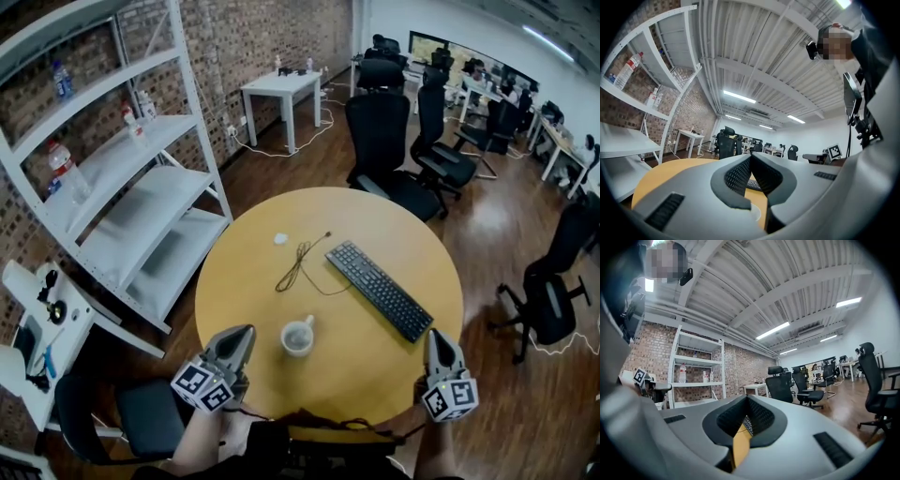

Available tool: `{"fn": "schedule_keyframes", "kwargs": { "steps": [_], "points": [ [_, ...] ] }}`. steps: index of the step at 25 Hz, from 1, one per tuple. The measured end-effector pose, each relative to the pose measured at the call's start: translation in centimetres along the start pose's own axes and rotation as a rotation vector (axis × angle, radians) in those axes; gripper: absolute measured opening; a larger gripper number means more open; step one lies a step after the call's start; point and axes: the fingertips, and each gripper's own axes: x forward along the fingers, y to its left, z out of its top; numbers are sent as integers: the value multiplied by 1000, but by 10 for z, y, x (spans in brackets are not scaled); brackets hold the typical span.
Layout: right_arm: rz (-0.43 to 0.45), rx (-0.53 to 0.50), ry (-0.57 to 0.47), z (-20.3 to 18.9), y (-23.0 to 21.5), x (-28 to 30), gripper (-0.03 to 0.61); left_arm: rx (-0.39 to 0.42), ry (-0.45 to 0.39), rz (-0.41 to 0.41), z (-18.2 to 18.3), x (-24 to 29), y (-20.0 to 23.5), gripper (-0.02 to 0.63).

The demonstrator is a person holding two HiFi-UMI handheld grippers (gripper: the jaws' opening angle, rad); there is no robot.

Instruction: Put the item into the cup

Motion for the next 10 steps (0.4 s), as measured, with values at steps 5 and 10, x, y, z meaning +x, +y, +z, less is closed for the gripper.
{"fn": "schedule_keyframes", "kwargs": {
  "steps": [5,10],
  "points": [
    [0,-6,-16,6,5,6,9,-1,-24,26,6,-11,4,0],
    [12,-4,3,-5,11,6,9,-3,-46,34,8,-9,3,0]
  ]
}}
